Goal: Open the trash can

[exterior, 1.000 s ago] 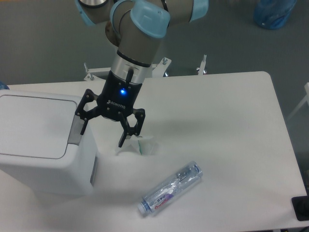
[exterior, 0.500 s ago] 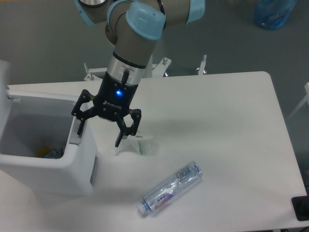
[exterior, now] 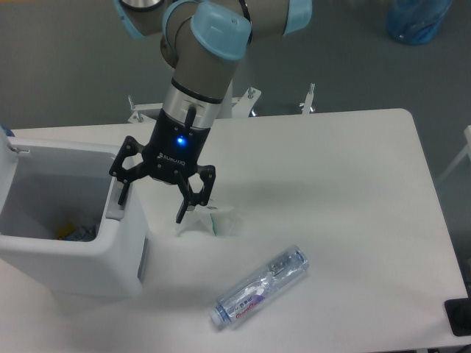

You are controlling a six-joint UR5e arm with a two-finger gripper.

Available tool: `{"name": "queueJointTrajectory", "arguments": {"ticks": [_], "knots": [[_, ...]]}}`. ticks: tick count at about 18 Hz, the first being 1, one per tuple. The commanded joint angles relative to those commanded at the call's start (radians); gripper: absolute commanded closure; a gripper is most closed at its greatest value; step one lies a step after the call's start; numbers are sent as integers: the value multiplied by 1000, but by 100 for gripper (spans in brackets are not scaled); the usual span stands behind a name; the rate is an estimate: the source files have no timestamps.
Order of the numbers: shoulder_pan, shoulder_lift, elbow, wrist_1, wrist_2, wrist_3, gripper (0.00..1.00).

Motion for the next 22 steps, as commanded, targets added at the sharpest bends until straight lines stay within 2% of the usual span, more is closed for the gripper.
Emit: {"name": "queueJointTrajectory", "arguments": {"ticks": [4, 10, 14, 19, 22], "knots": [[14, -6, 14, 0, 0, 9, 0], [86, -32, 64, 2, 2, 55, 0], [147, -57, 69, 6, 15, 233, 0], [241, -113, 86, 5, 159, 547, 0], [261, -169, 121, 14, 164, 588, 0]]}}
